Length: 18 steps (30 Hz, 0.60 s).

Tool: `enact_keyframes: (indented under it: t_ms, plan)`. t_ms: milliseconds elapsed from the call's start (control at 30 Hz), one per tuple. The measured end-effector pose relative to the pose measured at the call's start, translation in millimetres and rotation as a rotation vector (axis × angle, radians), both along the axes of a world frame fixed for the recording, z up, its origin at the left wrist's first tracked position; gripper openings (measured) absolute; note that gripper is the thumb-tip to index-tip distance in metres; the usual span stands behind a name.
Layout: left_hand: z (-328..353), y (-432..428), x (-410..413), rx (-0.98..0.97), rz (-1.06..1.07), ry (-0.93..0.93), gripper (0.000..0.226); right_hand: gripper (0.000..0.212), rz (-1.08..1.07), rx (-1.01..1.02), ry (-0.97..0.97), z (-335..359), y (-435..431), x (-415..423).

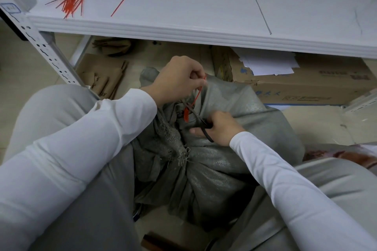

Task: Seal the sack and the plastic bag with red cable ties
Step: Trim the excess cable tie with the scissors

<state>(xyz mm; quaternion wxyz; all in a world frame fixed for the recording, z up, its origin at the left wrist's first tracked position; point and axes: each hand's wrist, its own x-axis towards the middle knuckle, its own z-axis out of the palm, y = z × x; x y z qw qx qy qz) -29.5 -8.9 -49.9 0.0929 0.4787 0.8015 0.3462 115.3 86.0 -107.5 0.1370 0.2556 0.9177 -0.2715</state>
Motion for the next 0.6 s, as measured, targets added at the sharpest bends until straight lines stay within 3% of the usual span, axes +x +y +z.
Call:
enact_keyframes:
  t_ms: [333, 467, 600]
  plan:
    - [-0.2, 4.4, 0.4, -0.04, -0.012, -0.022, 0.009, 0.057, -0.057, -0.216, -0.09, 5.1, -2.4, 2.2]
    - [-2.8, 4.0, 0.0, -0.091, -0.053, -0.037, 0.01, 0.049, -0.032, -0.139, -0.154, 18.0, 0.5, 5.1]
    - [-6.8, 3.2, -0.6, -0.151, -0.102, -0.027, 0.01, 0.048, -0.098, -0.185, -0.181, 24.1, 2.5, 11.6]
